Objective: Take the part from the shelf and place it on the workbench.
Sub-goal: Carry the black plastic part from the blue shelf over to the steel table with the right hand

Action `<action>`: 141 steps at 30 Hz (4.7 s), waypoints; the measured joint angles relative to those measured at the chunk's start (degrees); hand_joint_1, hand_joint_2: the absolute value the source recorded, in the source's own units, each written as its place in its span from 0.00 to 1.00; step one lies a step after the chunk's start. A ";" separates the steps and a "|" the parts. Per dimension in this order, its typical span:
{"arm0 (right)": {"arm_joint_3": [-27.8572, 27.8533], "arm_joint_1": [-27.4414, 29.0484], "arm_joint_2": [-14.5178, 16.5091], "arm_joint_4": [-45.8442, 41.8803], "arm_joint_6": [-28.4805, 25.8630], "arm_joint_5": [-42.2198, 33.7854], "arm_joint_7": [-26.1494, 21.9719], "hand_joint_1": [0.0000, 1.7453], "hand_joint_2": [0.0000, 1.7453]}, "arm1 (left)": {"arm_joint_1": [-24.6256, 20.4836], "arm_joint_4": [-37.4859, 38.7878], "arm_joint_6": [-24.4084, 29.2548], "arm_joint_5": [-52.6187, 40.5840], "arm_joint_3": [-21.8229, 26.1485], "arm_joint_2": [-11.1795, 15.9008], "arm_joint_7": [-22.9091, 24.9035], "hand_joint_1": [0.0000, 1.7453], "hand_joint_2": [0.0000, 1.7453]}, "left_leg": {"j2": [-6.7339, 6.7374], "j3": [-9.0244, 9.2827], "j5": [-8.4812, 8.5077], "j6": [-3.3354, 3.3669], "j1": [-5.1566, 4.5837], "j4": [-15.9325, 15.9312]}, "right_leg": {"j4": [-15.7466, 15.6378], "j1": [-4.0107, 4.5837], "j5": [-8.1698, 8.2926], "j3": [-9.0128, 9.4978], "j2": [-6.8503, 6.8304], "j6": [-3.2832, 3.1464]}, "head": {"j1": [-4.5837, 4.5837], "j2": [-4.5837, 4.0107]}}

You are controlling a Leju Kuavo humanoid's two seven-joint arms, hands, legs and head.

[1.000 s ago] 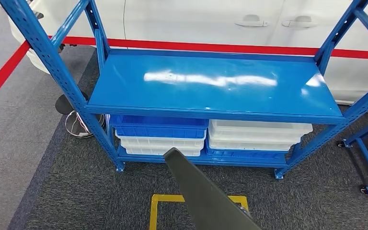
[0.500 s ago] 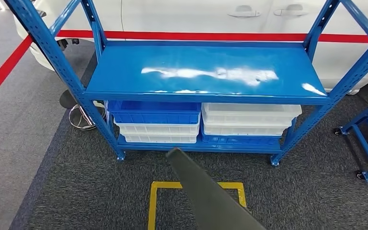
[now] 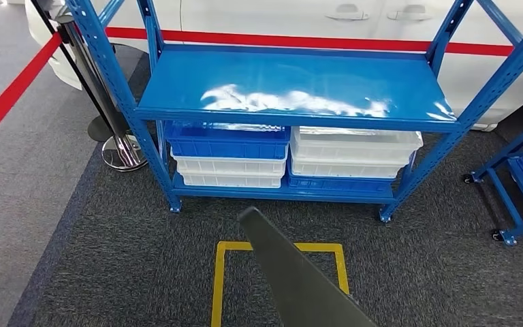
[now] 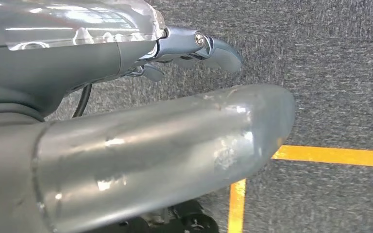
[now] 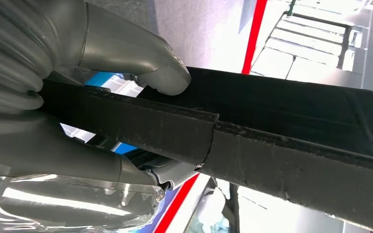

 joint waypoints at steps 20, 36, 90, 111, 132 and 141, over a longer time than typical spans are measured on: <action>-1.61 0.81 -0.13 0.43 3.11 -1.89 0.54 1.00 1.00 | -4.72 -0.11 1.42 -1.04 -2.43 -0.40 -4.24 0.00 0.00 | -3.49 6.67 -5.24 -2.08 0.03 1.17 | -15.66 0.62 9.14 1.59 0.95 -2.44 | -0.02 0.00; -4.57 2.92 0.27 1.50 3.24 -1.07 2.08 1.00 1.00 | -3.15 0.03 2.20 -2.35 -2.02 1.33 6.33 0.00 0.00 | 5.06 4.35 -3.43 -1.82 -0.35 -0.36 | -15.79 0.45 4.87 6.54 -3.72 -1.45 | 0.00 0.00; -18.45 11.94 3.15 -0.62 4.49 7.38 2.48 1.00 1.00 | 1.12 0.67 -3.39 0.30 2.81 4.90 7.82 0.00 0.00 | 0.95 3.39 -2.21 -0.58 0.28 -1.04 | -1.27 -0.03 -0.86 -2.89 0.80 -1.49 | 0.02 0.00; -23.50 14.48 3.36 -4.23 8.46 7.36 1.92 1.00 1.00 | 1.84 0.68 -3.35 -2.37 2.66 4.82 7.48 0.00 0.00 | -4.84 1.30 -3.21 -2.89 0.55 3.67 | -14.87 0.52 5.37 4.96 7.15 -3.70 | 0.01 0.00; -25.69 13.19 4.35 -4.57 14.87 8.77 2.84 1.00 1.00 | -0.45 0.67 -3.50 -1.90 2.80 3.85 7.17 0.00 0.00 | 4.17 3.15 -5.21 -3.81 0.32 2.11 | -16.01 -0.11 5.40 5.35 -1.07 -3.24 | 0.01 0.00; -25.60 12.63 4.36 -3.51 14.74 8.72 3.30 1.00 1.00 | 0.14 0.68 -3.58 -2.06 2.93 3.80 7.02 0.00 0.00 | -3.51 0.89 -3.84 -3.48 0.57 4.58 | -15.29 0.33 5.65 4.83 5.89 -3.67 | 0.01 0.00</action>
